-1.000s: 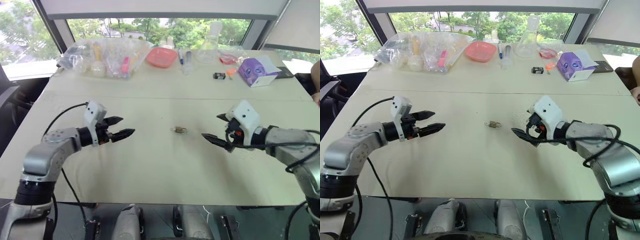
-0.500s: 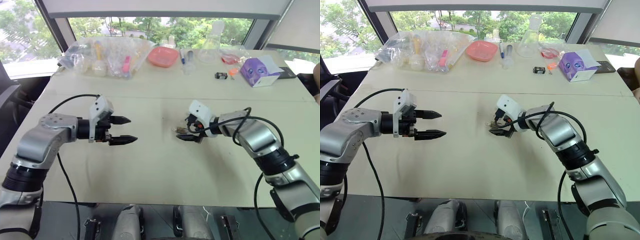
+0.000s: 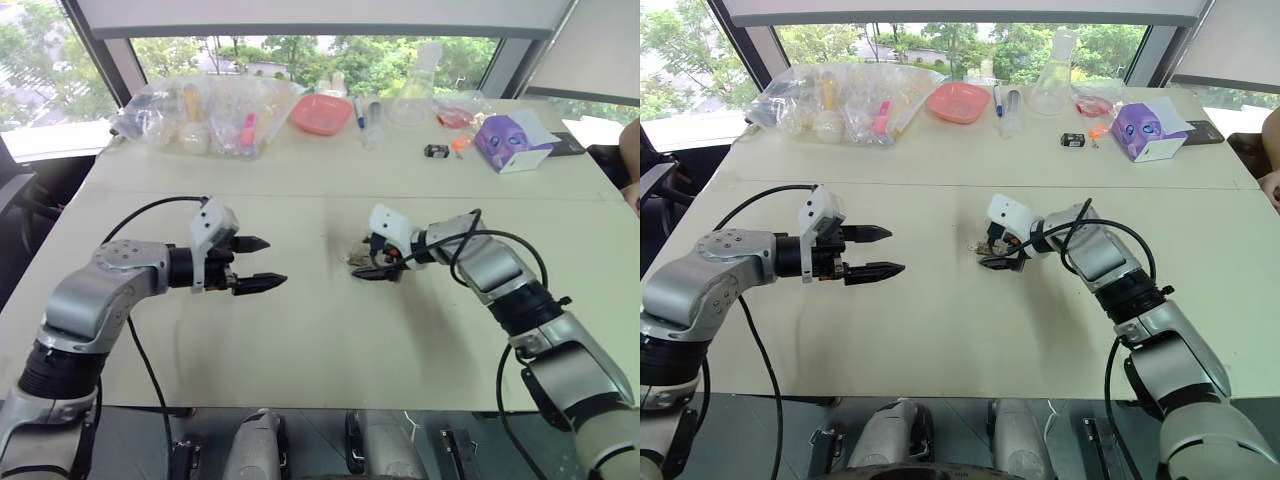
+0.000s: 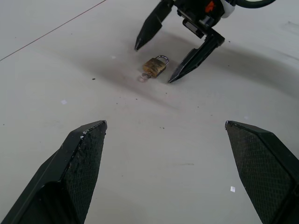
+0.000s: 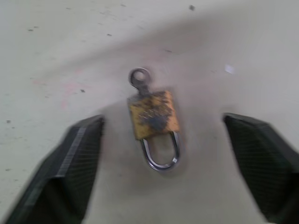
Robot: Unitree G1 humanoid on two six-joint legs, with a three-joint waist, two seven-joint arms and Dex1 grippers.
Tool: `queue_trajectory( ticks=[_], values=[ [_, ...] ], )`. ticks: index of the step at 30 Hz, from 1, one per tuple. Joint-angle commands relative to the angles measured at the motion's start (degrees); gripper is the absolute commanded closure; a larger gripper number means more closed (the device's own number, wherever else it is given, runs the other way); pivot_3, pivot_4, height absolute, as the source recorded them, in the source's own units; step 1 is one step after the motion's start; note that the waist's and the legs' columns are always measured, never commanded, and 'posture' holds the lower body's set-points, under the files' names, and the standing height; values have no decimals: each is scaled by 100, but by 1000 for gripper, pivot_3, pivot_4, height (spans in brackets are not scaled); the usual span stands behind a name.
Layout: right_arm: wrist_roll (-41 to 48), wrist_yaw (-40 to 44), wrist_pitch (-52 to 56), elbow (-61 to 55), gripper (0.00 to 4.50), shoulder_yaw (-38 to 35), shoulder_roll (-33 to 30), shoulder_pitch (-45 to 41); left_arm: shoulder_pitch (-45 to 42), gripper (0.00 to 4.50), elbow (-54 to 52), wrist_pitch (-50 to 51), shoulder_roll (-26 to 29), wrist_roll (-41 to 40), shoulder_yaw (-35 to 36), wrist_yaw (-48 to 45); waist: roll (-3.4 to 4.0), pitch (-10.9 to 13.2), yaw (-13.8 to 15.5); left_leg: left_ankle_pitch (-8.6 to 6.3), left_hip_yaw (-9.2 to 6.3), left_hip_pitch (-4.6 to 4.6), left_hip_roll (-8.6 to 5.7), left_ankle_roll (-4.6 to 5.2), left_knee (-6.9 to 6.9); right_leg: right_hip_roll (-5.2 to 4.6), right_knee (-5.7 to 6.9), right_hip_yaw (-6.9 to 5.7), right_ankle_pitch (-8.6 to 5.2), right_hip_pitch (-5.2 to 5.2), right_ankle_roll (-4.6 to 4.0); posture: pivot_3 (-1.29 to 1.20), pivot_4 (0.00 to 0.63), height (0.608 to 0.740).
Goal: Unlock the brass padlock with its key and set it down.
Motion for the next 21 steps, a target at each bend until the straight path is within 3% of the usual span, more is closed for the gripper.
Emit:
queue_trajectory(
  ticks=[1, 4, 8, 14, 21],
  values=[
    [-253, 167, -198, 246, 2412, 134, 81, 30, -97, 261, -35, -72, -5, 20, 29, -12, 0, 0, 4, 0, 0, 1, 0, 0, 0, 0, 0, 0, 0, 2, 0, 0, 150, 733],
    [-341, 197, -205, 323, 3814, 72, 130, 47, -161, 261, 64, -113, -27, 83, -20, -28, -1, -1, 5, 1, 0, 7, 0, -2, 1, 0, 2, 0, 0, 8, 0, 0, 150, 733],
    [-436, -147, -358, -130, 3824, -238, 113, 112, -319, 261, 408, -186, -295, 43, 103, 74, 0, -2, 21, 2, 0, 9, 0, -3, 1, -1, 4, 0, 0, 10, 0, 0, 150, 733],
    [-880, -1234, -1802, -1770, 3824, -902, 69, 276, -1219, 261, 1836, -116, -1323, -361, 569, 339, 2, 2, 46, 3, 1, -10, -5, -5, 7, -5, 5, -1, 1, -6, 2, 0, 150, 733],
    [-1030, -1293, -1742, -2795, 3824, -1054, 54, 398, -2013, 261, 2914, -425, -1786, -212, 364, -199, 2, 2, 30, 6, 15, -8, -5, -11, 3, -1, 2, -6, 0, -4, 2, 0, 150, 733]
  ],
)
